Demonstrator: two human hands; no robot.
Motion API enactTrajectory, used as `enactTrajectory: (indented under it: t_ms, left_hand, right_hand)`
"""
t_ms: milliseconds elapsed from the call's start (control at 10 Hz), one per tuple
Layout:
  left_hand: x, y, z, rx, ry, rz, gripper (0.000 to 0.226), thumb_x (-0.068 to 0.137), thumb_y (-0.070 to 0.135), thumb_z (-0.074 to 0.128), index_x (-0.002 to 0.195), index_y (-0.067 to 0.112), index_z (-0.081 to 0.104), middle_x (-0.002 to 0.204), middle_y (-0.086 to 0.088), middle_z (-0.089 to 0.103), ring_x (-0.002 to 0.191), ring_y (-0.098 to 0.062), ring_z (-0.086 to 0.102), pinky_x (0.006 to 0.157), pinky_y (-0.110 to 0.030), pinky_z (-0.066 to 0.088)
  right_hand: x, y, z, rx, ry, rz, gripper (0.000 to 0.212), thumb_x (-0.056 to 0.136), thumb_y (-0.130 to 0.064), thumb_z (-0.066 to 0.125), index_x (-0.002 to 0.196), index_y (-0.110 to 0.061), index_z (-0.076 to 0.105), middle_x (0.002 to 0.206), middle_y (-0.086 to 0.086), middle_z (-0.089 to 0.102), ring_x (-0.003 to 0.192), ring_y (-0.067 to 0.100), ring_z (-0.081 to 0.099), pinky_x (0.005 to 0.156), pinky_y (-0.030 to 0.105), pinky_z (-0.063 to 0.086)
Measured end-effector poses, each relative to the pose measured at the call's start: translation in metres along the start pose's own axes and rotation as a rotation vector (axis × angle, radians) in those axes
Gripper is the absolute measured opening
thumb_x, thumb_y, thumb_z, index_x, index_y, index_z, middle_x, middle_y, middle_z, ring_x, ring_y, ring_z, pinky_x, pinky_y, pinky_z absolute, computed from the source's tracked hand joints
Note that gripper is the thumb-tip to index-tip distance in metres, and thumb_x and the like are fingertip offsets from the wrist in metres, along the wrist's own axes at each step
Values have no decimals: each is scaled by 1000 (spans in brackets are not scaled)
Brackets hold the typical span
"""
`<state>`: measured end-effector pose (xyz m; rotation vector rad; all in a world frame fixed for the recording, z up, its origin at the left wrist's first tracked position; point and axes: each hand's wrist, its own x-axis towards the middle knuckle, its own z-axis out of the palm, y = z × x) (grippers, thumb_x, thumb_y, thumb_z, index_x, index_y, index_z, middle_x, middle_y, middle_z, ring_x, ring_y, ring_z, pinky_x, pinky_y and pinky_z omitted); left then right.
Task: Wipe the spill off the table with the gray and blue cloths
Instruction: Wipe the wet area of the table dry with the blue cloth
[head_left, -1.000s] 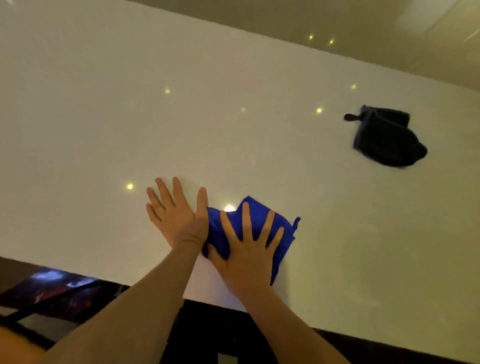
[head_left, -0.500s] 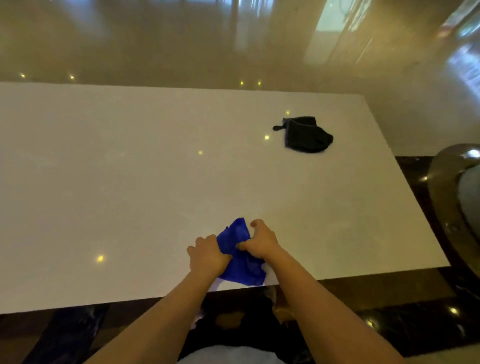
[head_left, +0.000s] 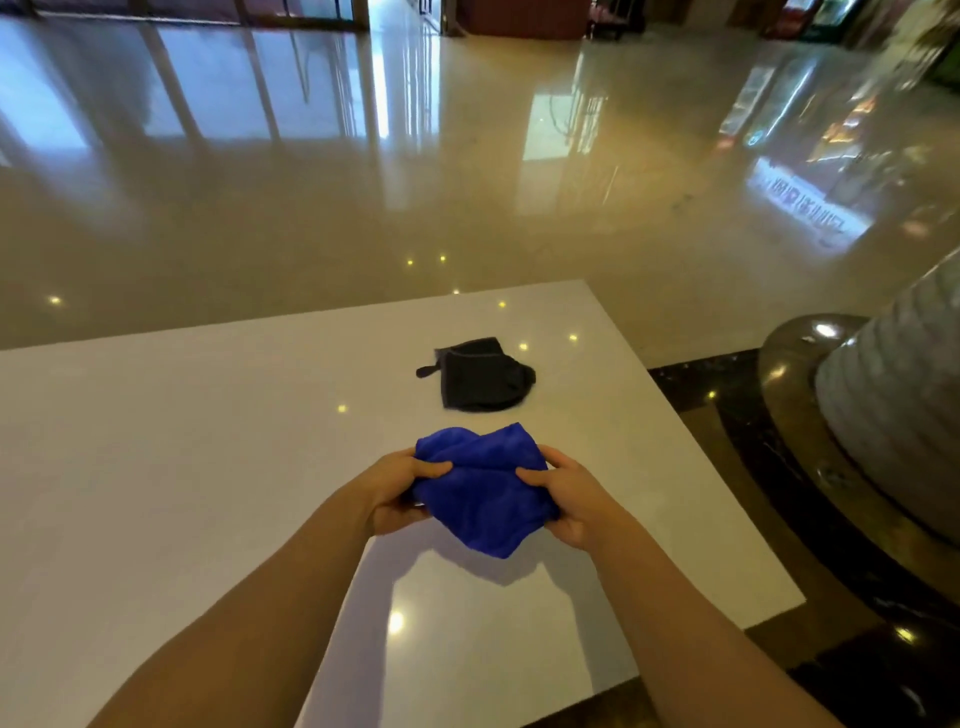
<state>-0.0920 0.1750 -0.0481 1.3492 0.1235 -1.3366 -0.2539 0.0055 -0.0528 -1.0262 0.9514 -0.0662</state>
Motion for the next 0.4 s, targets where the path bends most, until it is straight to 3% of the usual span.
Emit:
enactTrajectory:
  t_ms: [100, 200, 300, 400]
  left_hand:
    - [42, -10, 23, 3, 95, -3, 48, 85, -5, 65, 130, 10, 54, 128, -17, 62, 111, -34, 62, 80, -45, 58]
    - [77, -19, 37, -51, 218, 18, 44, 89, -10, 58, 126, 12, 53, 118, -14, 63, 99, -32, 65, 59, -39, 61]
    - [90, -22, 38, -12, 283, 34, 40, 88, -9, 60, 120, 16, 53, 116, -13, 62, 95, -31, 66, 51, -34, 60]
    - [87, -14, 38, 157, 338, -2, 43, 87, 1, 69, 124, 13, 52, 123, -16, 59, 95, -30, 65, 62, -37, 61]
  right_hand:
    - [40, -4, -19, -2, 119, 15, 29, 95, 5, 59, 109, -19, 66, 101, 10, 75, 90, 28, 73, 58, 32, 62]
    - [78, 3, -38, -46, 209, 22, 32, 95, 9, 53, 108, -17, 65, 99, 9, 71, 85, 24, 70, 52, 27, 58]
    - [97, 10, -49, -90, 230, 44, 36, 95, 7, 56, 120, -17, 61, 113, 12, 68, 95, 26, 68, 72, 37, 62]
    - [101, 5, -51, -297, 236, 51, 48, 95, -1, 62, 139, -15, 53, 134, 14, 62, 111, 30, 66, 95, 47, 59]
